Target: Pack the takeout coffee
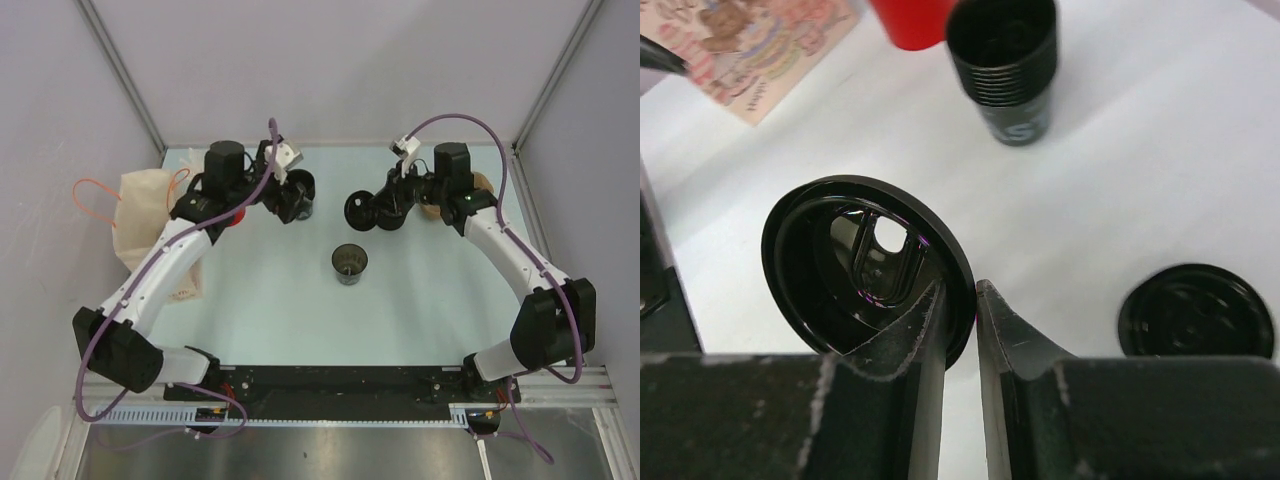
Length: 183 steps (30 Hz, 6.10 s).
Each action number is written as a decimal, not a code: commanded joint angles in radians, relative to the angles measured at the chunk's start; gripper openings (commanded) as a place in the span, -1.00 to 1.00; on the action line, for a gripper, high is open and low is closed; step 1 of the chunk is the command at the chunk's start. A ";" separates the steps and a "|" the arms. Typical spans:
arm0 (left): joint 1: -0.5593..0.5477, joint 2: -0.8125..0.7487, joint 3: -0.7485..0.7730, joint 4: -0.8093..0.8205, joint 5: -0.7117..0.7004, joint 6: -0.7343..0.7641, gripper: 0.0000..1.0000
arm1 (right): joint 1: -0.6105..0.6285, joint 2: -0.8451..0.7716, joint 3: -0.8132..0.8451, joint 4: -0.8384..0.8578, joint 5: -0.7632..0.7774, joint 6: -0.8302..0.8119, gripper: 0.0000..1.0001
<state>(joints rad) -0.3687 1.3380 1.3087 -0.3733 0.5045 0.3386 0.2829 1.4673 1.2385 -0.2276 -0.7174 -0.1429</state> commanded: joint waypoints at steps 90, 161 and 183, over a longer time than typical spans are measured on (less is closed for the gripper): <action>-0.648 -0.019 -0.254 0.233 -0.500 1.271 -0.63 | -0.062 -0.050 -0.013 -0.144 -0.234 -0.127 0.53; -0.108 0.191 -0.003 0.392 0.388 -1.004 -0.73 | 0.403 -0.228 0.013 -0.295 0.268 -0.587 0.22; -0.108 0.174 -0.039 0.395 0.365 -1.003 -0.72 | 0.421 -0.188 0.032 -0.297 0.282 -0.600 0.31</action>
<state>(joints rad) -0.4774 1.5608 1.2716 -0.0223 0.8616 -0.6334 0.6903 1.2724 1.2255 -0.5644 -0.4778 -0.7521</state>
